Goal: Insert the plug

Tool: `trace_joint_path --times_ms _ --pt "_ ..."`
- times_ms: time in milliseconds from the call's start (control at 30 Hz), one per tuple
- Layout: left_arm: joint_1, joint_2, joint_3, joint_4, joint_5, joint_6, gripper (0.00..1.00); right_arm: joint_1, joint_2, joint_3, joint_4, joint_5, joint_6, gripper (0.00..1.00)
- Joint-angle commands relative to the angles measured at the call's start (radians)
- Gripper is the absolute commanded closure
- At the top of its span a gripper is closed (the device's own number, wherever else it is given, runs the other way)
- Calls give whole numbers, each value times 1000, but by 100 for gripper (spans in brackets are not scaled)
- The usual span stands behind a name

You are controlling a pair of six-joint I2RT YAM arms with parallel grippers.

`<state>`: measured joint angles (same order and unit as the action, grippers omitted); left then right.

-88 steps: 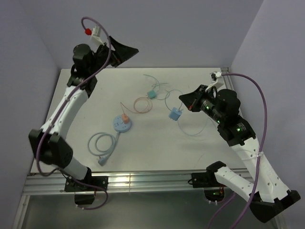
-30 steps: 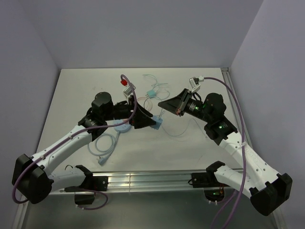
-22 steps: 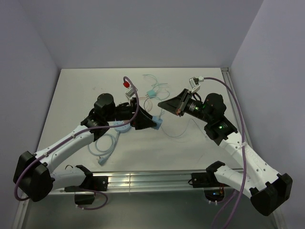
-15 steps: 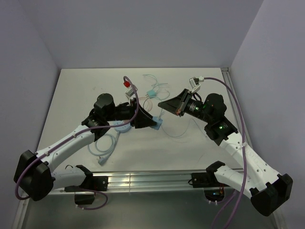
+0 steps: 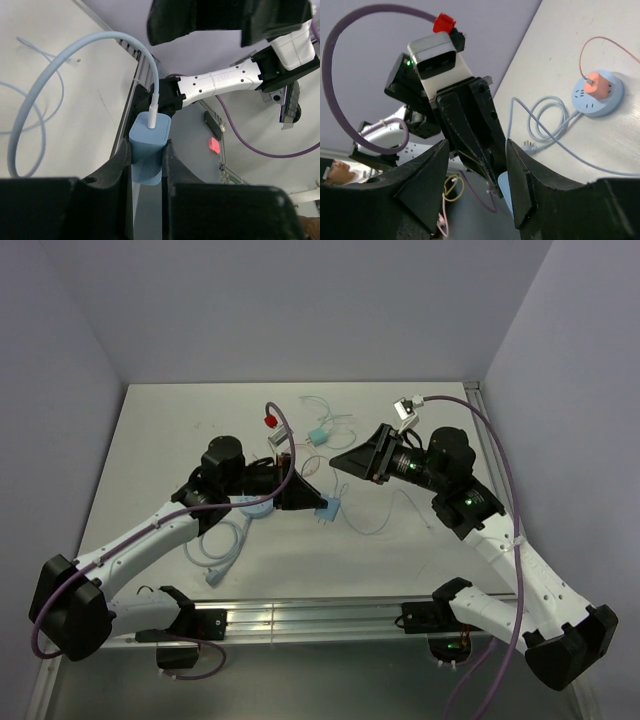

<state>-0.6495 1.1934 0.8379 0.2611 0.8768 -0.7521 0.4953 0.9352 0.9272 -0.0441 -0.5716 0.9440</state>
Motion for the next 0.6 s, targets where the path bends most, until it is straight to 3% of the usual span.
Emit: trace_joint_path --times_ms 0,233,567 --pt "2 -40 69 -71 2 71 100 6 -3 61 -89 -63 -123 43" --pt "20 -63 98 -175 11 129 100 6 -24 42 -170 -166 -230 43" --pt "30 -68 93 -183 113 142 100 31 -24 -27 -155 -226 -281 50"
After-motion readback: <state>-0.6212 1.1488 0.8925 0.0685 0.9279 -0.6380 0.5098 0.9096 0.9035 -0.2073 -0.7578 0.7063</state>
